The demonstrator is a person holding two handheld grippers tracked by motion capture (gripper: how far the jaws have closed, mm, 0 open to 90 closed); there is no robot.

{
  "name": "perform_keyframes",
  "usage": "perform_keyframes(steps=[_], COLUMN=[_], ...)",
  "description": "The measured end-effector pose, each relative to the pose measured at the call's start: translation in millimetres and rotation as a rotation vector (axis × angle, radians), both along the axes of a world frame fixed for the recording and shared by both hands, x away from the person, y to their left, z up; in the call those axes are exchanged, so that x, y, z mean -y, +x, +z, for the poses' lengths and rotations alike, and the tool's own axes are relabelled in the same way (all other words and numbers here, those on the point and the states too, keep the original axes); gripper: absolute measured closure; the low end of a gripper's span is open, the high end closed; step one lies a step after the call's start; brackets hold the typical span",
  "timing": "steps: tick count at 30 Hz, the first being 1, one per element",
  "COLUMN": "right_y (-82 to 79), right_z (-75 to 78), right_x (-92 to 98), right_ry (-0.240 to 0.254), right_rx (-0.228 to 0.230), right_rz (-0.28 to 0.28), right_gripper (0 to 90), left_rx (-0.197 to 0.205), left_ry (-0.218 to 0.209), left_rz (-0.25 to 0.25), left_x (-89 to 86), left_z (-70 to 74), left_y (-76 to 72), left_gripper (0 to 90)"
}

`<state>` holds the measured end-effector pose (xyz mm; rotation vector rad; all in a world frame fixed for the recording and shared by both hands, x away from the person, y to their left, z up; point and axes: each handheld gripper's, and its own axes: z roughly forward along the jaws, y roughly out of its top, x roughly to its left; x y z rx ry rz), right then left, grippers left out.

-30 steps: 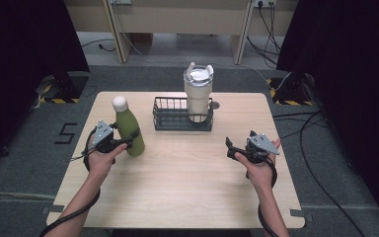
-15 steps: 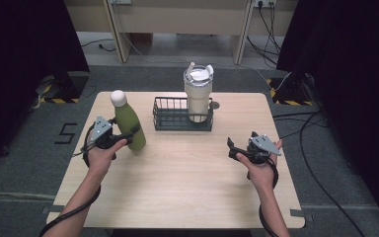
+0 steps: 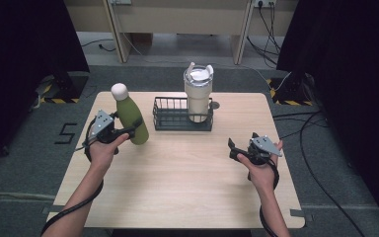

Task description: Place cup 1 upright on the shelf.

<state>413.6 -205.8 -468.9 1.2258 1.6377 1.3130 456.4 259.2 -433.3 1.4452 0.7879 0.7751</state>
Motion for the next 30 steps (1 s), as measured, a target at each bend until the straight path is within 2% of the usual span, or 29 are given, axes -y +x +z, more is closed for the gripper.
perform_keyframes(steps=[30], right_y=[0.3], right_z=[-2.6], right_x=[2.4], right_ry=[0.008], right_rx=[-0.013], right_rz=[-0.011], right_gripper=[6.7], left_rx=[0.04], left_ry=[-0.009], left_rz=[-0.032], left_x=[21.2], left_z=[32.5], left_y=[13.8], left_gripper=[20.9])
